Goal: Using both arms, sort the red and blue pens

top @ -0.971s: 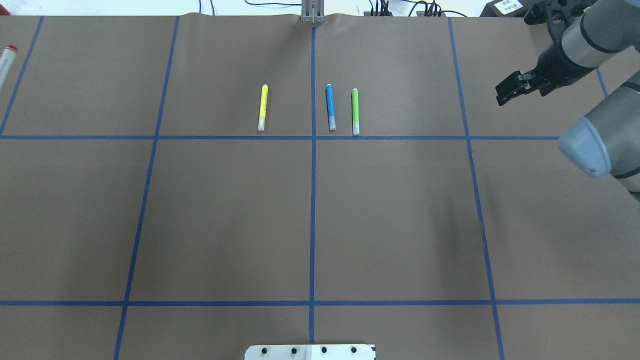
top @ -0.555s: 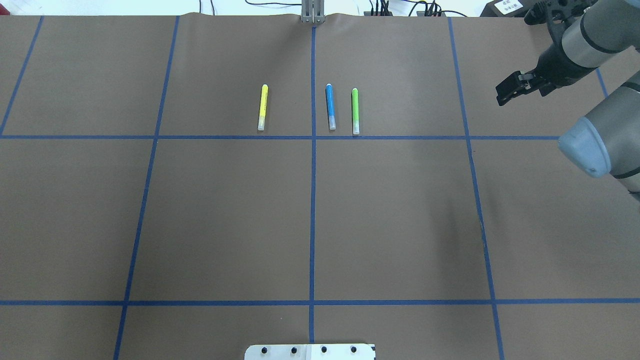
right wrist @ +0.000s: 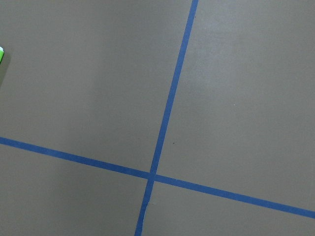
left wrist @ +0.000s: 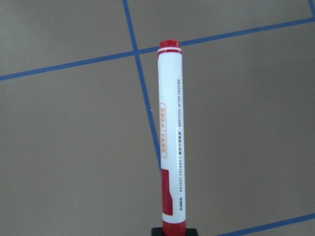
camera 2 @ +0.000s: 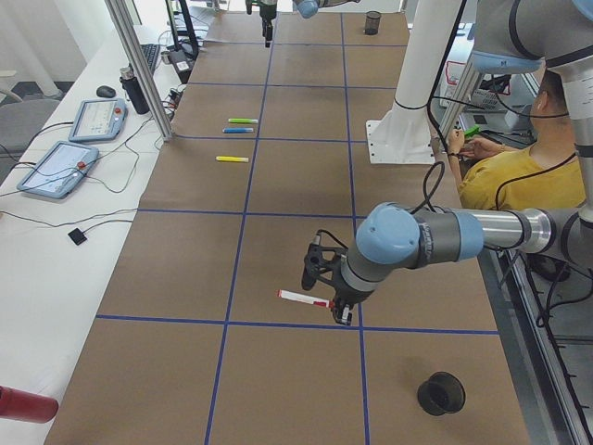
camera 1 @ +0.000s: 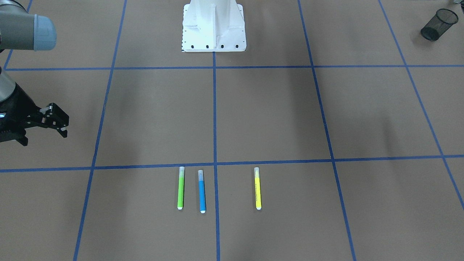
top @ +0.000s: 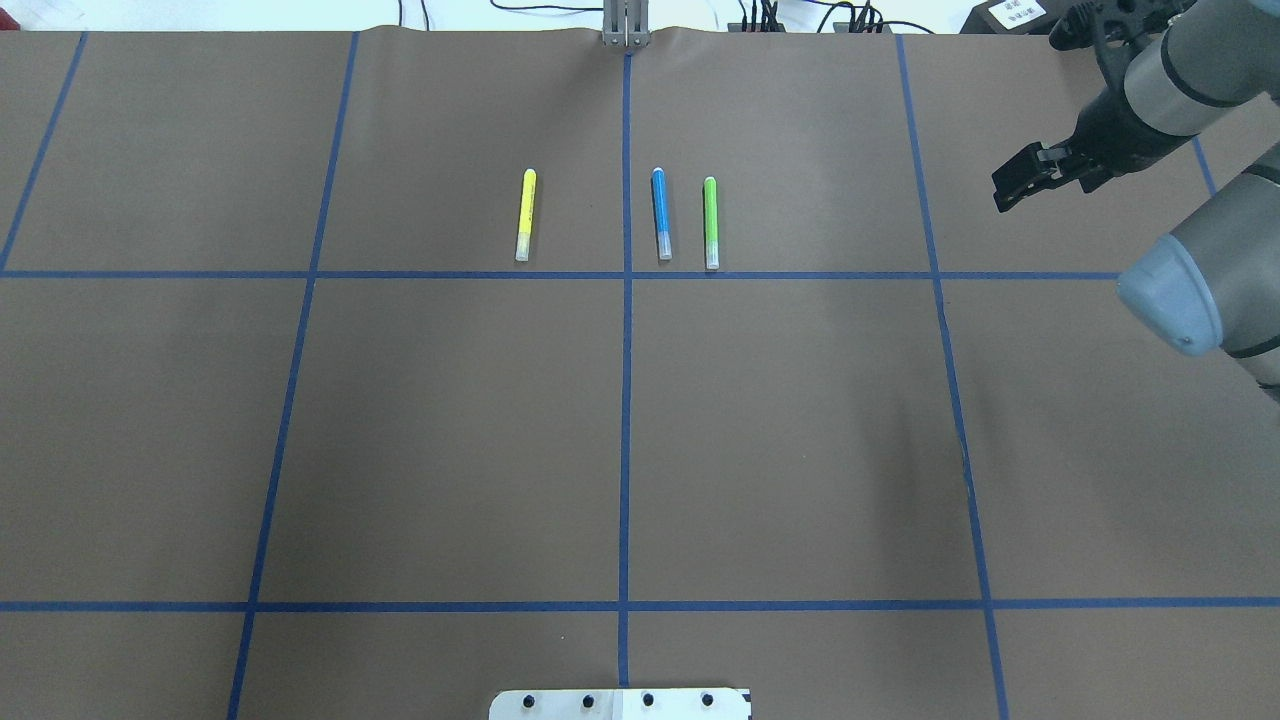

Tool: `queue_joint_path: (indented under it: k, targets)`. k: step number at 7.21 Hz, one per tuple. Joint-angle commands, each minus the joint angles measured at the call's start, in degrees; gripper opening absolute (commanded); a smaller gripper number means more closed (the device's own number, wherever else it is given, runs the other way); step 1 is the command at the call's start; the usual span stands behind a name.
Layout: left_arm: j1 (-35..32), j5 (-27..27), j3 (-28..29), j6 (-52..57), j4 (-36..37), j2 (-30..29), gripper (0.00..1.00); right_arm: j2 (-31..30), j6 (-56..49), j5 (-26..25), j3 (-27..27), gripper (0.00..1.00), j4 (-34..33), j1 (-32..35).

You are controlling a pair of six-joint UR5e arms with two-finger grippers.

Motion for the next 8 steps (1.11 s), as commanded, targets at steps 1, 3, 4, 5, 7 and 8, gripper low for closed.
queue_joint_path:
  k: [1, 3, 4, 5, 7, 8]
  targets:
    - [-11.12, 0.22, 5.62, 2.01, 0.73, 7.75, 0.00, -0.09, 0.00, -0.23, 0.00, 1.00, 0.78, 0.00]
    - [-16.15, 0.31, 5.73, 2.80, 14.79, 10.86, 0.00, -1.05, 0.00, -0.31, -0.44, 1.00, 3.69, 0.00]
    - [-20.62, 0.74, 5.38, 5.50, 22.11, 10.60, 0.00, -0.97, 0.00, -0.31, -0.44, 1.00, 3.69, 0.09]
    - [-22.31, 0.75, 5.12, 5.70, 29.14, 9.55, 0.00, -0.97, 0.09, -0.31, -0.44, 1.00, 3.69, 0.09]
    - [-25.38, 1.10, 3.46, 5.27, 41.29, 8.05, 0.00, -0.97, 0.09, -0.66, -0.44, 1.00, 4.13, 0.00]
    - [-27.76, 3.54, 4.84, 4.05, 43.86, 7.96, 0.00, -0.97, 0.09, -1.28, -0.53, 1.00, 4.13, 0.00]
